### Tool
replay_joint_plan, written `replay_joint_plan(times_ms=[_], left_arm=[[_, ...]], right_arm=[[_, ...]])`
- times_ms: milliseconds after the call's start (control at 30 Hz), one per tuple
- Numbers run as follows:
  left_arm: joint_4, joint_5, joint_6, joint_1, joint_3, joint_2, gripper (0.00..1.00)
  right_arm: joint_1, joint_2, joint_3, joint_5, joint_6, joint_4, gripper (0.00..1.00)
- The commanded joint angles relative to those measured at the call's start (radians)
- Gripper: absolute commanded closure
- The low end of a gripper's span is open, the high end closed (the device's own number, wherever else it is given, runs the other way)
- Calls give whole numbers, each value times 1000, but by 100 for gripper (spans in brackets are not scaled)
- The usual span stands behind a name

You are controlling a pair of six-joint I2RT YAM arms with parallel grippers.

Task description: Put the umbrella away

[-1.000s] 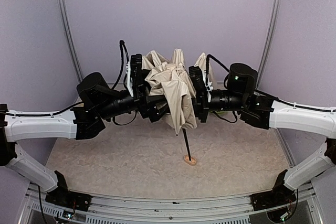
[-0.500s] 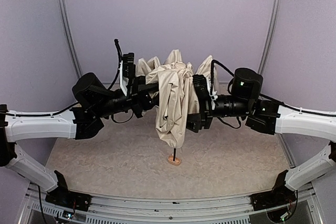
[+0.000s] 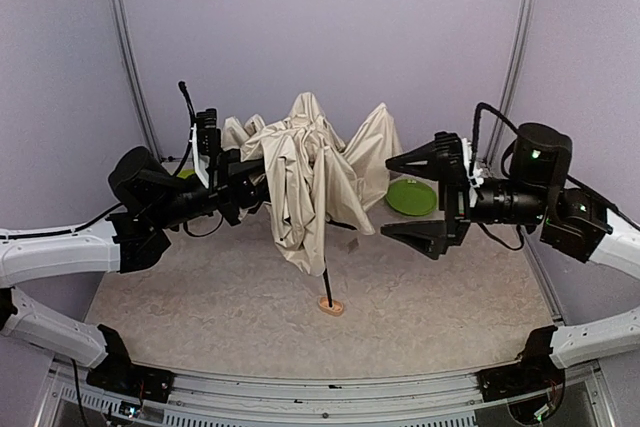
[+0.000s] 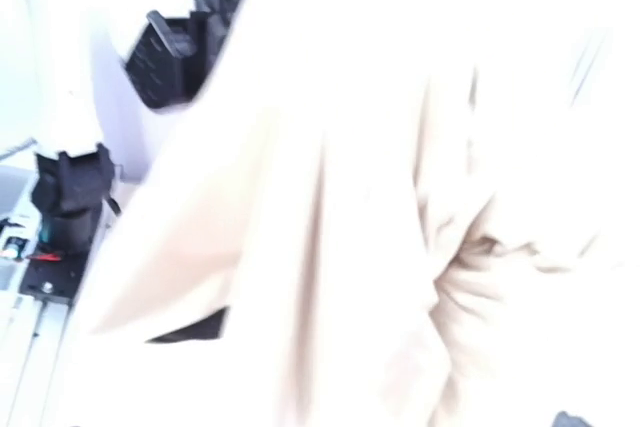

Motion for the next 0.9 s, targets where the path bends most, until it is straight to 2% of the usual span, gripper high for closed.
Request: replay_joint_plan(times_ms=[0, 200, 367, 500, 600, 667, 867], left_arm=[[-85, 71, 68, 28, -27, -30, 100], [-123, 120, 75, 37, -1, -28, 100], [-146, 151, 85, 37, 5, -34, 100], [-148, 160, 89, 36, 7, -39, 100], [-159, 163, 94, 36, 16, -33, 100], [-162, 155, 95, 36, 22, -26, 100], [-159, 104, 81, 30, 30, -2, 100]], right_arm=[[-24, -126, 2, -49, -51, -153, 0], [-154, -114, 96, -7, -54, -149, 0], [-311, 68, 261, -234, -82, -193, 0], [-377, 202, 315, -377, -129, -216, 0], [-377, 274, 322, -559, -103, -208, 0], [-354, 305, 300, -678, -41, -144, 0], [-166, 327, 202, -591, 72, 114, 0]])
